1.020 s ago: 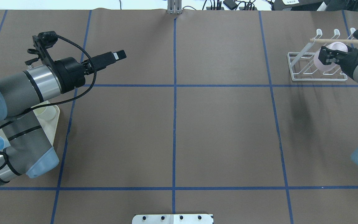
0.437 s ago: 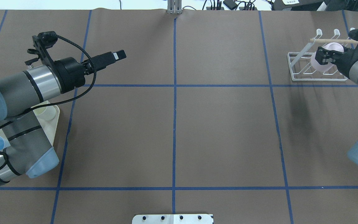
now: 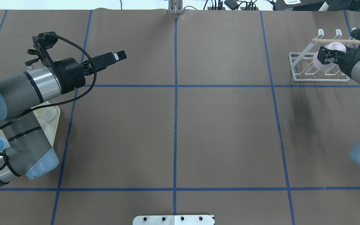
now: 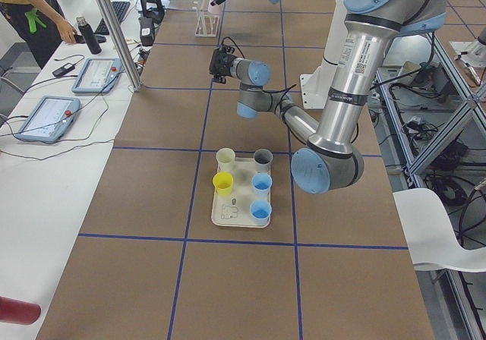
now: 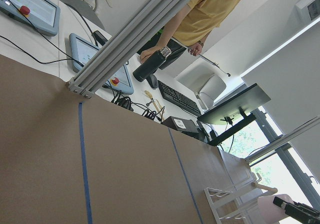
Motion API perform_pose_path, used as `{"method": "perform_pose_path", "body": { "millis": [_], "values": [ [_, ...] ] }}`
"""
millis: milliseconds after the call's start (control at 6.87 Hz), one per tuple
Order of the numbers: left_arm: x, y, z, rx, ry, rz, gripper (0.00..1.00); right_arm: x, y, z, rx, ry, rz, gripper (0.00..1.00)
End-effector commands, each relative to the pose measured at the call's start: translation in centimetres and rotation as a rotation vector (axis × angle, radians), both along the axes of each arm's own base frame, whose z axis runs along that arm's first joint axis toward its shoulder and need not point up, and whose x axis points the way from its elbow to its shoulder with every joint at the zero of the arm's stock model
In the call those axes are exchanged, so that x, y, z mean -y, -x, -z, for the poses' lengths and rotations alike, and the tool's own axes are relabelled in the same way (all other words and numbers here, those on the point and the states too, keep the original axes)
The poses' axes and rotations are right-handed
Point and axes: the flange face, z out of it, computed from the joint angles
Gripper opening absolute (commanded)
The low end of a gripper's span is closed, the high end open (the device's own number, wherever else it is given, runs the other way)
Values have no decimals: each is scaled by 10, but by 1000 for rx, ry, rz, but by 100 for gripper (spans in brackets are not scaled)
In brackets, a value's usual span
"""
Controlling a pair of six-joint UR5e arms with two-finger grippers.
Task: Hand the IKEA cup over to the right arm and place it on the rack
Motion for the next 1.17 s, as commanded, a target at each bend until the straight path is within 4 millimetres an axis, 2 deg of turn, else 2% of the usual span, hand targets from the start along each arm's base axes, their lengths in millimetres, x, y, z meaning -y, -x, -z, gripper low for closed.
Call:
{"method": "perform_pose_path", "body": {
  "millis": [0, 728, 1020],
  "values": [
    [0, 2, -1, -4, 7, 29, 99, 2, -4, 0, 1, 0, -8, 0],
    [-1, 1, 0, -7, 6, 29, 99, 7, -2, -13, -10, 21, -14, 0],
    [-2, 2, -9, 7, 16, 29, 99, 18, 9, -20, -9, 36, -8, 0]
  ]
}}
